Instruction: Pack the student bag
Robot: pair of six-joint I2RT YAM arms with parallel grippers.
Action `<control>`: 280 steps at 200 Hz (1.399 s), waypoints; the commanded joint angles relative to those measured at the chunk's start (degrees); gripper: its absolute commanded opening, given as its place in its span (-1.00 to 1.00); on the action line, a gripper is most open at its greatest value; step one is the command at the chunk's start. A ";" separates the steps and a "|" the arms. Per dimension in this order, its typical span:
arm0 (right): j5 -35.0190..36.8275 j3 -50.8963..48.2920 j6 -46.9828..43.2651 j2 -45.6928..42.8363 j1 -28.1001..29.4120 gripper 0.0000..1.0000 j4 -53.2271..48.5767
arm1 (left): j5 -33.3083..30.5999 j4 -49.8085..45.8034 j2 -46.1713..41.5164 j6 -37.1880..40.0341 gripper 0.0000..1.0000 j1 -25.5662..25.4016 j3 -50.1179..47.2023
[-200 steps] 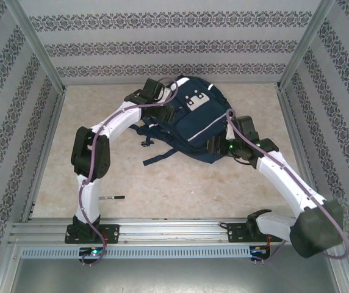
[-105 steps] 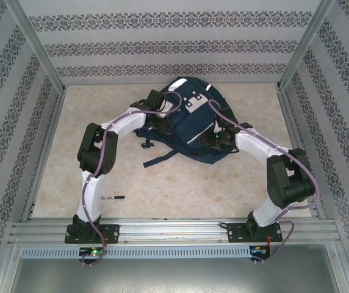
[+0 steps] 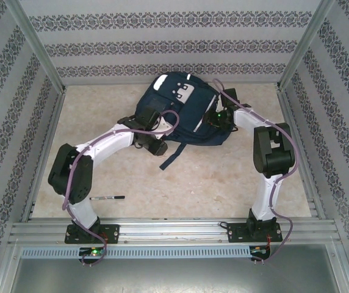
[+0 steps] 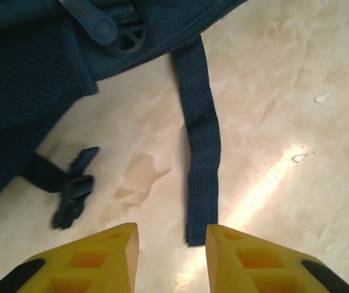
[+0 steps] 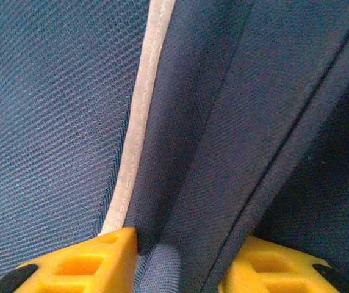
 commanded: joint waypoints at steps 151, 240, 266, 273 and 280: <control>-6.56 -22.12 1.35 -37.87 0.63 -0.03 -6.56 | 0.85 13.38 20.22 50.75 -0.04 4.78 15.38; -5.70 -22.30 3.74 -34.78 4.05 0.02 -7.12 | 12.83 16.43 16.85 38.29 -0.93 3.78 6.32; -6.25 -22.52 5.18 -33.03 4.61 0.01 -6.92 | 14.19 19.12 10.94 36.09 -1.00 1.42 -0.10; -5.99 -22.43 5.18 -32.42 5.29 0.01 -6.91 | 14.70 20.05 9.47 34.83 -1.00 0.76 -1.75; -5.43 -22.26 5.17 -31.92 5.94 0.01 -6.91 | 15.20 21.26 7.87 33.41 -1.00 0.14 -3.34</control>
